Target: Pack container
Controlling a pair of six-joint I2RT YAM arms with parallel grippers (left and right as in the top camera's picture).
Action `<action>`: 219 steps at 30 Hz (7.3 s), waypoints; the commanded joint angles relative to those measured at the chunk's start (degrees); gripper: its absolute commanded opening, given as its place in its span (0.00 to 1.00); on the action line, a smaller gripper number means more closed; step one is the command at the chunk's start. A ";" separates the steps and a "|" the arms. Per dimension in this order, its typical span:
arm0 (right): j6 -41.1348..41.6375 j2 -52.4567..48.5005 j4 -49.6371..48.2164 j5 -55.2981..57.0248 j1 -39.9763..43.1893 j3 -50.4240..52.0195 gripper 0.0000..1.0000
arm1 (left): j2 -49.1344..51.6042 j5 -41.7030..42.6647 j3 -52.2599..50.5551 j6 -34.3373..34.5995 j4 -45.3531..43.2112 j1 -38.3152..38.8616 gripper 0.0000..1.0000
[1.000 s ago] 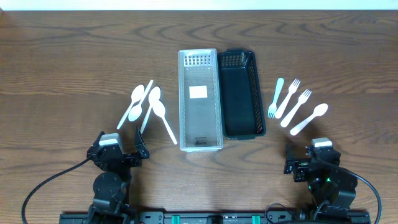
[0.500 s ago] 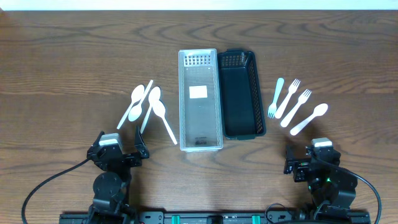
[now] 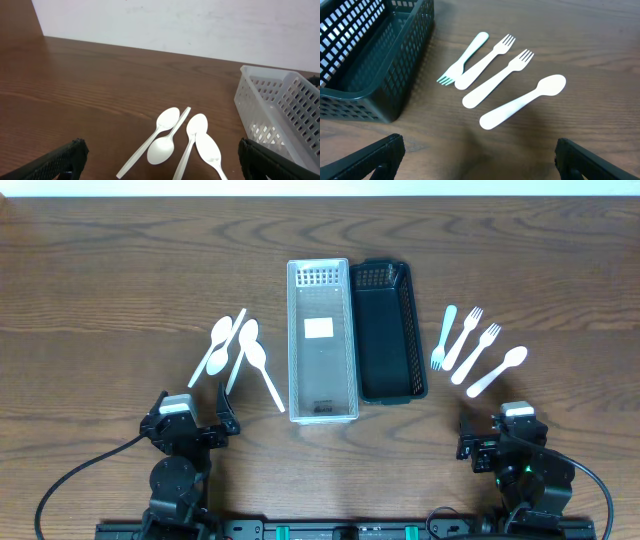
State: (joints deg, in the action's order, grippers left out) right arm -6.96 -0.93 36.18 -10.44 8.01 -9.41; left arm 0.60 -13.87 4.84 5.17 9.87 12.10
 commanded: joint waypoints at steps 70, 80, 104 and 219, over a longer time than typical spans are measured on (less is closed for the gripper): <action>35.69 -101.88 17.20 17.75 4.09 -60.17 0.82 | 68.74 10.88 53.13 5.01 29.99 -16.59 0.98; 37.86 -106.68 13.27 17.73 4.02 -58.25 0.58 | 68.74 10.88 53.13 5.01 29.99 -16.59 0.98; 32.46 -90.77 10.58 12.70 1.01 -55.56 0.01 | 68.74 10.88 53.16 5.01 29.99 -16.59 0.98; 26.60 -99.06 -1.55 16.20 -33.64 -65.35 0.49 | 68.74 10.88 53.13 5.01 30.18 -16.59 0.98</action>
State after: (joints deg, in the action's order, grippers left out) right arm 22.52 -103.07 33.95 4.16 -25.58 -71.66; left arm 69.23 -2.96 56.86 9.26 40.05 -4.25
